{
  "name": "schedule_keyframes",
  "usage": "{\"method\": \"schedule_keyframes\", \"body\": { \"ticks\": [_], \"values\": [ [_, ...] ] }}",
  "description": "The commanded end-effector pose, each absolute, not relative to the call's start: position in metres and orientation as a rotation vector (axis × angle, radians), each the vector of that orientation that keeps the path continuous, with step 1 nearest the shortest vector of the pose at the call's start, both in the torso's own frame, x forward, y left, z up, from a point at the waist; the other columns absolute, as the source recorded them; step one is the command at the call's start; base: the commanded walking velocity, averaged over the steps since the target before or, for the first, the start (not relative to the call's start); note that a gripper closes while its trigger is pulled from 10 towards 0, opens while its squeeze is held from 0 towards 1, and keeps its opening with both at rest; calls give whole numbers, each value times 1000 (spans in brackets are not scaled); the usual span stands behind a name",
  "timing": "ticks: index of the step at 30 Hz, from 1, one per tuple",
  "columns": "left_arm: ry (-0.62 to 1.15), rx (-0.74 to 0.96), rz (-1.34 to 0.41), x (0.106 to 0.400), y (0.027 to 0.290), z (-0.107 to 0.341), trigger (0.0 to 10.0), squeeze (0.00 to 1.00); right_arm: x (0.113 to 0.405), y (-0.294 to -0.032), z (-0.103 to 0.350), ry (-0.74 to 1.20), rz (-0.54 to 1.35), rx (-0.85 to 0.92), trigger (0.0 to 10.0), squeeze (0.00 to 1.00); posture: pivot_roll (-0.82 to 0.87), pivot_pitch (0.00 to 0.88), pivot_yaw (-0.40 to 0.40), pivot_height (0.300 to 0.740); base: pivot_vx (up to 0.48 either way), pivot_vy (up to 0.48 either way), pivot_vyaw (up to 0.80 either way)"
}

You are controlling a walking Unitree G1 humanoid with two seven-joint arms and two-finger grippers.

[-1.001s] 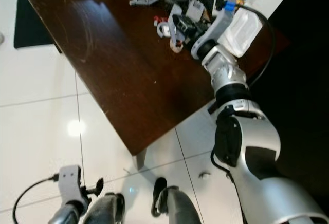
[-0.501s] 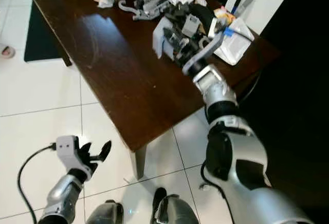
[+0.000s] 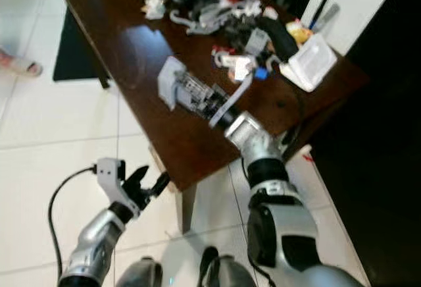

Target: Picking trash to rubbish bin

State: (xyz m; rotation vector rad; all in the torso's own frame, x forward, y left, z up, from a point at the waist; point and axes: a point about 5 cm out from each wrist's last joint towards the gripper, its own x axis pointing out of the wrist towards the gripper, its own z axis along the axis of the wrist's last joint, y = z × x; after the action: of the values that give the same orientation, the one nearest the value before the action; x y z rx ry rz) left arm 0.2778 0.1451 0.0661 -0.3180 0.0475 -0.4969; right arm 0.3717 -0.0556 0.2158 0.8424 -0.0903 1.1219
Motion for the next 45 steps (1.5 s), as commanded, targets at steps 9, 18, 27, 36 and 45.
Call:
{"method": "schedule_keyframes", "body": {
  "ticks": [9,18,27,36,45],
  "values": [
    [57,-320,-615,272,119,76,10000,0,341,-65,199,-48,1321,720,10000,0,258,125,-106,740,-275,0,0],
    [78,-329,-625,270,114,78,10000,0,326,-71,185,20,1385,635,10000,0,249,134,-107,740,-302,0,0],
    [85,-333,-631,268,113,79,10000,0,312,-70,169,102,1419,525,10000,0,240,142,-101,740,-308,0,0],
    [115,-349,-578,270,124,71,10000,0,321,-71,160,42,1249,463,10000,0,230,142,-102,740,-269,0,89],
    [154,-366,-453,271,144,55,10000,0,318,-68,157,46,1241,459,10000,0,225,138,-98,740,0,0,792]
  ]
}}
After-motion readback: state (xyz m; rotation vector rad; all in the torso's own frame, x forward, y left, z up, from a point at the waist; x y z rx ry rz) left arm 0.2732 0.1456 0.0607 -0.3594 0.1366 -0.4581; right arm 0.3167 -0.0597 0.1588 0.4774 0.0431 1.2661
